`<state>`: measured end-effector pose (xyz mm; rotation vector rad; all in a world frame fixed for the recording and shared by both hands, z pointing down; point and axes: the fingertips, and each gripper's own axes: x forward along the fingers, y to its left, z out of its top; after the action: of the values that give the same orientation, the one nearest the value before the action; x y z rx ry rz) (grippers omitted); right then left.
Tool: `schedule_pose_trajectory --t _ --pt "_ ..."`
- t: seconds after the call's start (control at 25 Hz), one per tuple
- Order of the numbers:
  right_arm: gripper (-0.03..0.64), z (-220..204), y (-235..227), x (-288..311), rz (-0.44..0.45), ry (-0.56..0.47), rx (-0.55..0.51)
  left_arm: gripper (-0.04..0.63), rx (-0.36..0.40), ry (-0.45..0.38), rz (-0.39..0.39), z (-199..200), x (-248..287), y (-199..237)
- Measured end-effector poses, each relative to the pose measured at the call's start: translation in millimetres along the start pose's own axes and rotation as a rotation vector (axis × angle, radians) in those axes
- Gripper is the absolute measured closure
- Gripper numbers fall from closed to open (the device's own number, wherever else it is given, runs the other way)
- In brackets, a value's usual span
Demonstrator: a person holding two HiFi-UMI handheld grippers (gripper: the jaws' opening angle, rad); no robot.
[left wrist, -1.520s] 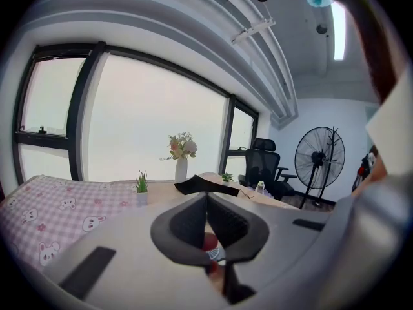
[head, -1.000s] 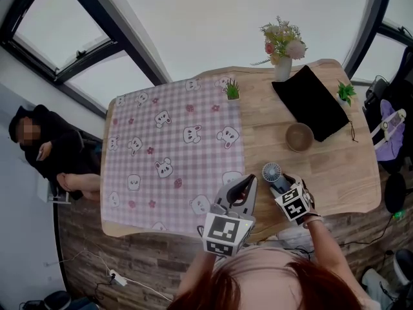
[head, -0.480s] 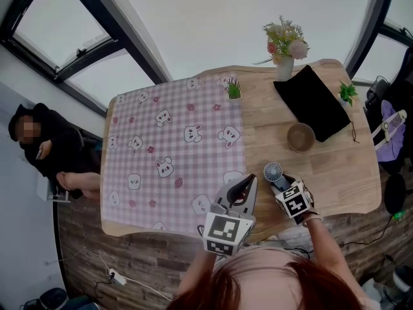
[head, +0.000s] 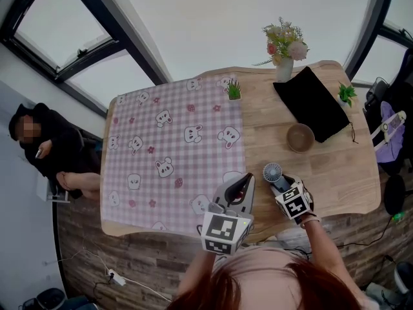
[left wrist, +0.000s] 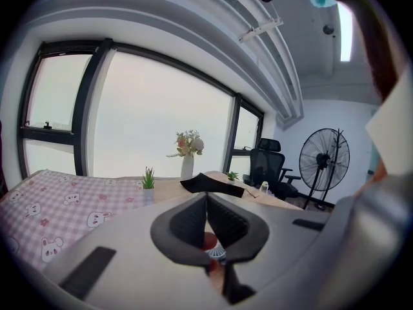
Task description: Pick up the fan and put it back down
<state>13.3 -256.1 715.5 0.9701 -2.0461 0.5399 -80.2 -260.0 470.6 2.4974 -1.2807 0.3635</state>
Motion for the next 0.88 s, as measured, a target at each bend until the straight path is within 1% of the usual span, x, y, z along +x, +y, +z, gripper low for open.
schedule_pose_trajectory --t 0.2,0.76,0.88 --pt "0.402 3.1 -0.9 -6.7 -0.029 -0.024 -0.025 0.584 -0.001 -0.007 0.005 1.1 -4.2 0.7" --pt "0.402 19.5 0.1 -42.6 -0.055 -0.112 0.010 0.584 0.009 -0.034 0.012 7.0 -14.0 -13.5" --pt "0.402 25.5 -2.7 -52.1 -0.072 -0.150 0.006 0.584 0.011 -0.043 0.014 7.6 -16.5 -17.0"
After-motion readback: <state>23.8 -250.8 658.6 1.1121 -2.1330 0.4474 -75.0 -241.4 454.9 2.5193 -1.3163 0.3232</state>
